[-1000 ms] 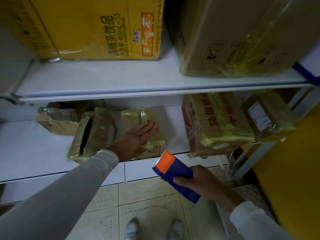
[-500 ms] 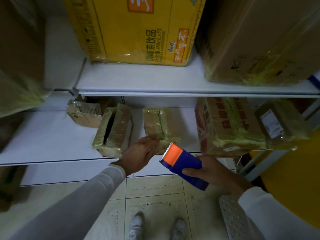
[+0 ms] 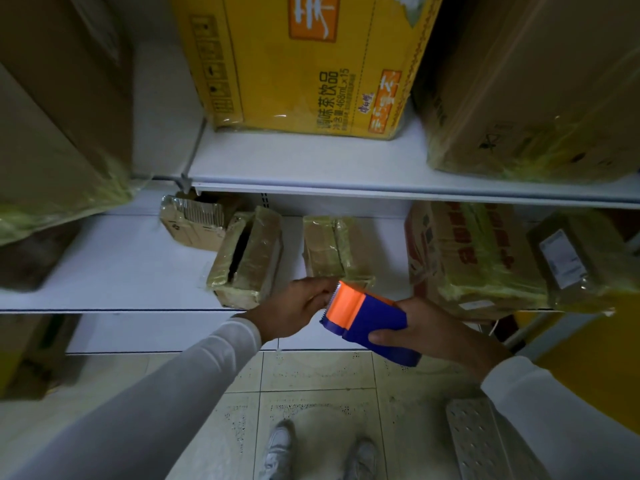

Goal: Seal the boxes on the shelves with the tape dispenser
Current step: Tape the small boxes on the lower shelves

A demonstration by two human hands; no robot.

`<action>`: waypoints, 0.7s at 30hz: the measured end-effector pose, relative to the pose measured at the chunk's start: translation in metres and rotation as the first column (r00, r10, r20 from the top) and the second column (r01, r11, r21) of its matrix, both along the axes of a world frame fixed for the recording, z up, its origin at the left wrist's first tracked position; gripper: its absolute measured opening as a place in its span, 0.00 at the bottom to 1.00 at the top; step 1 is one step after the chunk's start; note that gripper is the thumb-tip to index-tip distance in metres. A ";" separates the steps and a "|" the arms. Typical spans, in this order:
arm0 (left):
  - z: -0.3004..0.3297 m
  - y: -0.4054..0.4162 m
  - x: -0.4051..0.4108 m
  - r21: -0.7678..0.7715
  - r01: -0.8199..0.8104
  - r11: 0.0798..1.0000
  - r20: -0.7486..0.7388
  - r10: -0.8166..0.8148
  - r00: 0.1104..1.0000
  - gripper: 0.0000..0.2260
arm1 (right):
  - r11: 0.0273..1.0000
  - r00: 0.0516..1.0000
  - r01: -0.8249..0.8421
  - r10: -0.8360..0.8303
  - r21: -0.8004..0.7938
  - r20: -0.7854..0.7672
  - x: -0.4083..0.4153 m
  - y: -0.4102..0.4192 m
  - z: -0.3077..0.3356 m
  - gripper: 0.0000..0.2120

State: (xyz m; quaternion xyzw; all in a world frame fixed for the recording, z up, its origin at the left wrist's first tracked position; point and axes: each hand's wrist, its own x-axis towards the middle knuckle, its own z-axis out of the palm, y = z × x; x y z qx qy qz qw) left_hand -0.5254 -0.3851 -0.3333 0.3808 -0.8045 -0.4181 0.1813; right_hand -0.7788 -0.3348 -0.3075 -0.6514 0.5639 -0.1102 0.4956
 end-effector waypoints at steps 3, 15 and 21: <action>0.006 0.001 -0.001 0.144 0.016 0.989 -0.049 -0.009 0.999 0.10 | 0.999 0.999 -0.036 0.036 -0.016 -0.015 -0.001 -0.001 0.000 0.22; 0.006 0.010 -0.004 0.507 -0.138 0.851 -0.148 0.244 0.958 0.10 | 0.990 0.991 -0.130 0.132 0.048 -0.040 -0.009 -0.012 -0.005 0.26; -0.002 0.015 -0.005 0.457 -0.218 0.862 -0.067 0.278 0.958 0.12 | 0.974 0.973 -0.208 0.215 0.085 -0.081 -0.009 -0.026 -0.007 0.17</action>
